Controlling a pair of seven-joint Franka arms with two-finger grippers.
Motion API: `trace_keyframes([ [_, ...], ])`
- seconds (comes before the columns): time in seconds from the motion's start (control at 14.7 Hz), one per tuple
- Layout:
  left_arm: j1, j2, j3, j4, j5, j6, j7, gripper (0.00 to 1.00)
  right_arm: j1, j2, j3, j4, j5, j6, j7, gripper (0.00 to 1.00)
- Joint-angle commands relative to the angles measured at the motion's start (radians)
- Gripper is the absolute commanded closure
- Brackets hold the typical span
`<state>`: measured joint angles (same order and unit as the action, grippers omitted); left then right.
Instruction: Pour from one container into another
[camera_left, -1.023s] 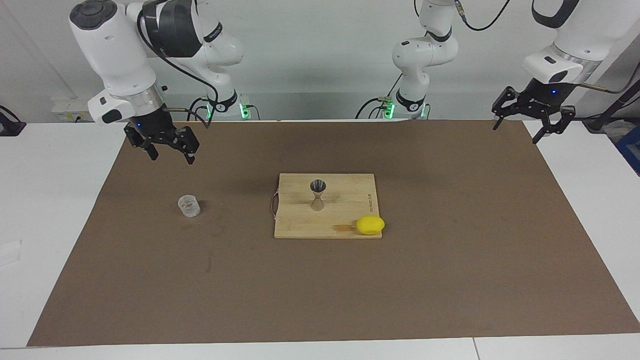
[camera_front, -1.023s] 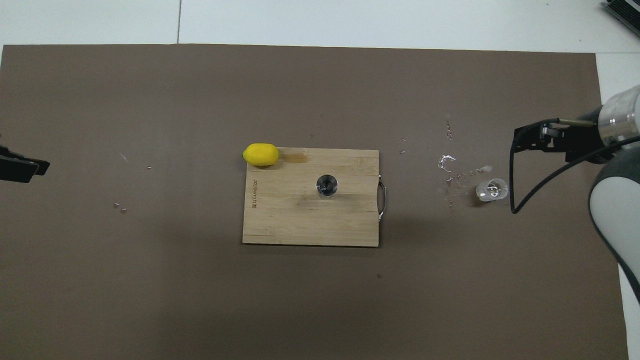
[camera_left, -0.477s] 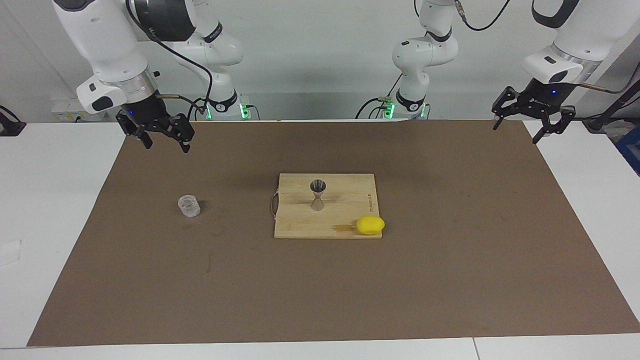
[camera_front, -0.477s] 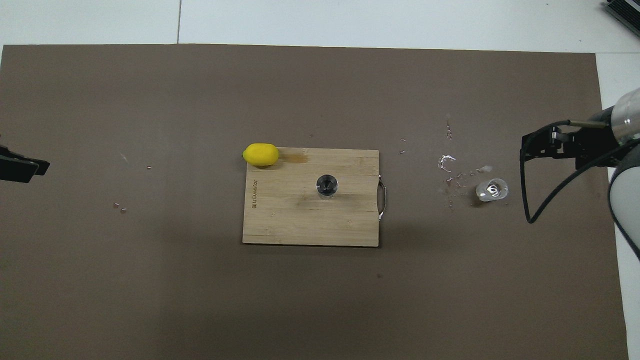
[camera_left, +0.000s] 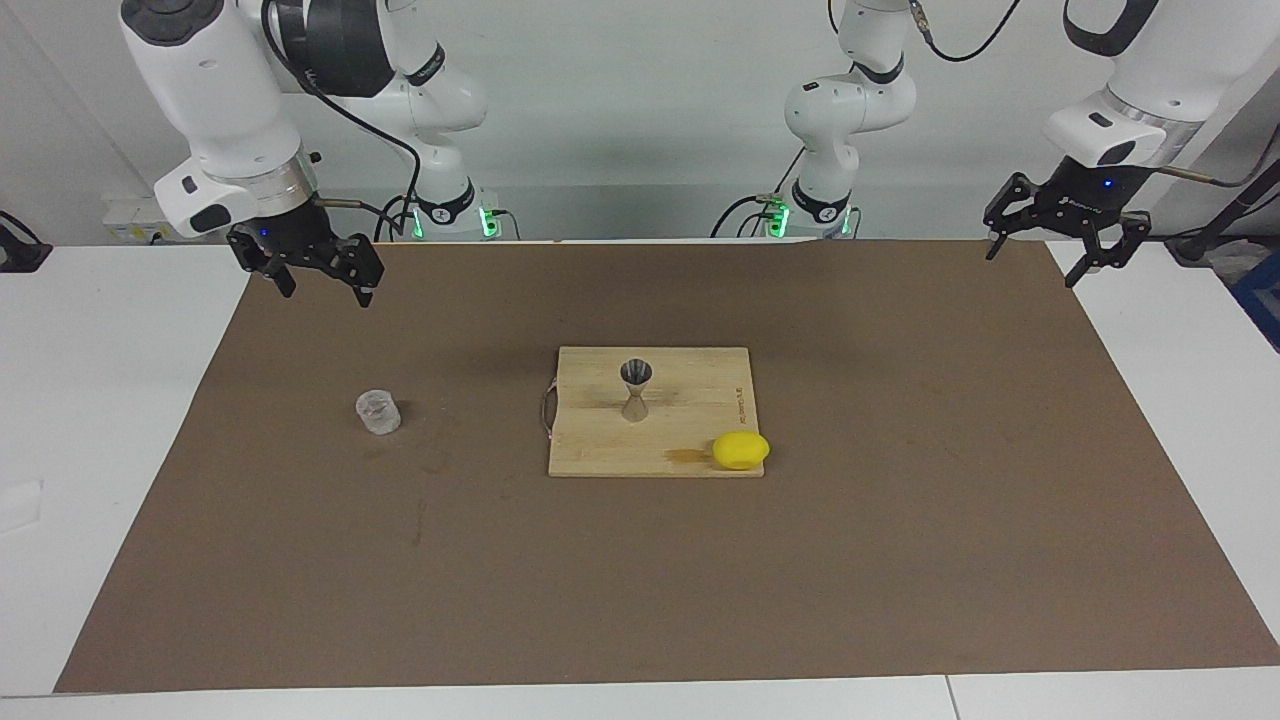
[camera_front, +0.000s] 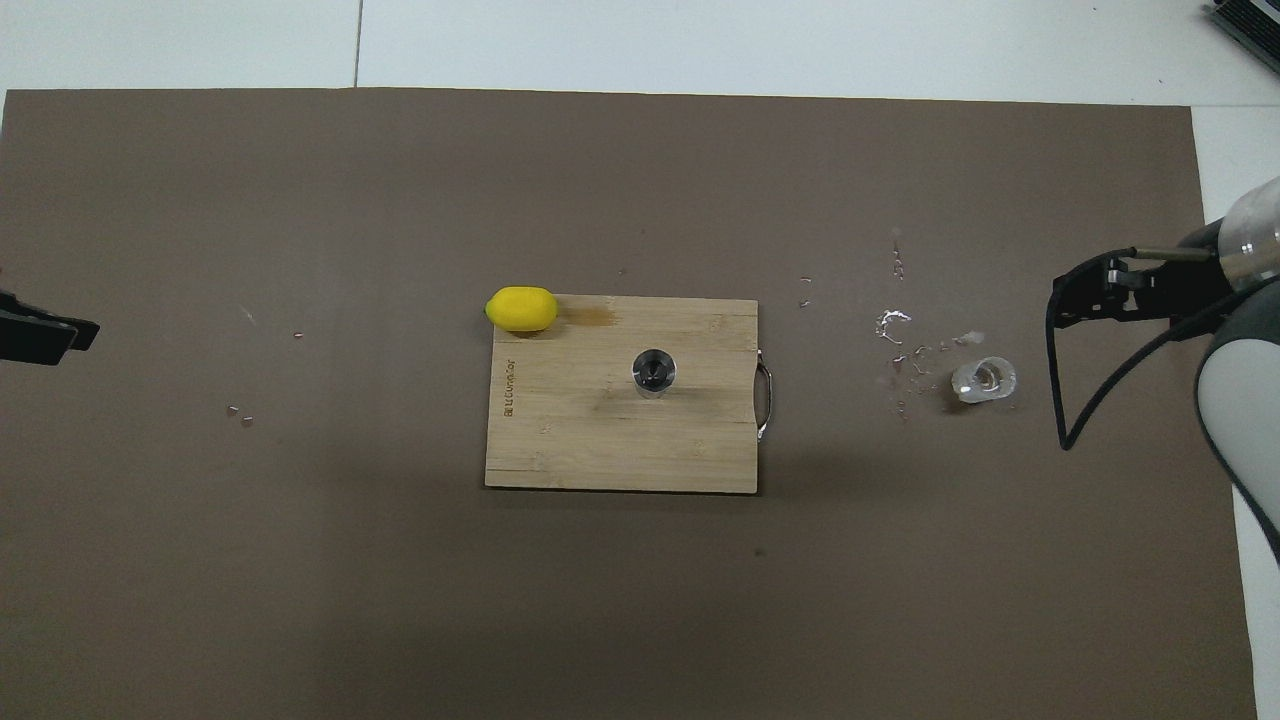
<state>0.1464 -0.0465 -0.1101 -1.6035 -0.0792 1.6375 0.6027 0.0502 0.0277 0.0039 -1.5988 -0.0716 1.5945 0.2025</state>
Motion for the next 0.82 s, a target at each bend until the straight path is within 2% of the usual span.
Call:
trace_keyframes([
  [0.0, 0.002, -0.009, 0.006, -0.013, -0.001, 0.004, 0.002, 0.0, 0.002, -0.006, 0.002, -0.006, -0.019, 0.002, -0.02, 0.0],
  [0.14, 0.009, -0.006, 0.01, -0.012, 0.007, 0.018, -0.02, 0.0, 0.002, -0.006, 0.002, -0.006, -0.014, 0.002, -0.023, 0.0],
  [0.27, 0.01, -0.006, 0.01, -0.009, 0.073, 0.027, -0.114, 0.0, 0.0, -0.006, 0.002, -0.004, -0.007, -0.005, -0.028, 0.0],
  [0.55, -0.008, -0.004, 0.009, -0.007, 0.085, 0.025, -0.302, 0.0, 0.0, -0.005, 0.002, -0.001, -0.007, -0.007, -0.031, 0.0],
  [0.75, -0.01, -0.004, 0.001, -0.006, 0.085, 0.021, -0.31, 0.0, 0.002, -0.005, 0.002, -0.003, -0.007, -0.005, -0.031, 0.0],
])
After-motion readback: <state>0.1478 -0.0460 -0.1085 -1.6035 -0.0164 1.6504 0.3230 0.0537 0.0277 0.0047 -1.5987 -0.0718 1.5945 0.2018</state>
